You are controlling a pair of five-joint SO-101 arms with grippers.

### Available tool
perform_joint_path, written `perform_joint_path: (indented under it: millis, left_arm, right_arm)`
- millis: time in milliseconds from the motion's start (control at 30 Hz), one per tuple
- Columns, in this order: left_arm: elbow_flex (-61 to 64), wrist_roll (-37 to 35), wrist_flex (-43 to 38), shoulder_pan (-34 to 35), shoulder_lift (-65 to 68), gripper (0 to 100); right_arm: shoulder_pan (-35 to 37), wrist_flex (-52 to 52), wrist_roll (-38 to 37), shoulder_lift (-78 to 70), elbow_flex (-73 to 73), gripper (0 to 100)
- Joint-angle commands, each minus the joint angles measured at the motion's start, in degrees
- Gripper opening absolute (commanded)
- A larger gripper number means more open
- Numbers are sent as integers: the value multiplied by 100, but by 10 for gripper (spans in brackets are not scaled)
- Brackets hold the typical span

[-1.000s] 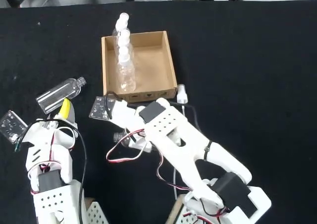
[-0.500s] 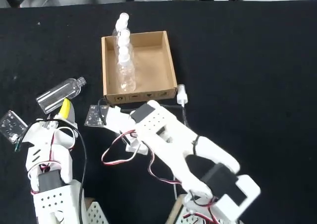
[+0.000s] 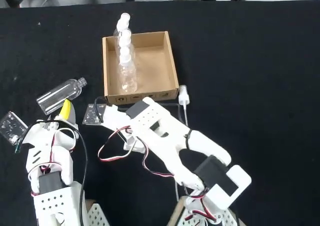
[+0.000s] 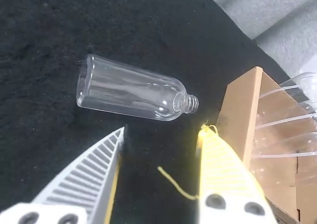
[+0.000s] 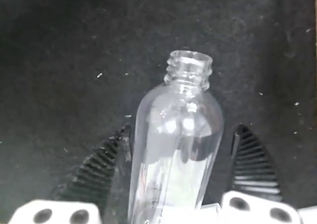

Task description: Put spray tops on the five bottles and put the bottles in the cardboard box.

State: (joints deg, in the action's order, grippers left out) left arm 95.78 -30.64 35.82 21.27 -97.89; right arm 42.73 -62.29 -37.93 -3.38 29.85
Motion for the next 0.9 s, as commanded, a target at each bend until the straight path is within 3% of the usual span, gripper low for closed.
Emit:
perform_joint_path:
  millis: [0, 267, 467, 867]
  left_arm:
    - [-22, 9, -132, 48, -53, 212]
    - [-22, 9, -123, 48, -53, 212]
    - [-22, 9, -114, 48, -53, 212]
    - [-22, 9, -114, 40, -53, 212]
  right_arm:
    - [97, 97, -18, 31, -365, 276]
    - [97, 97, 308, 13, -365, 265]
    - [97, 97, 325, 22, -426, 124]
    - [105, -176, 352, 259, -409, 120]
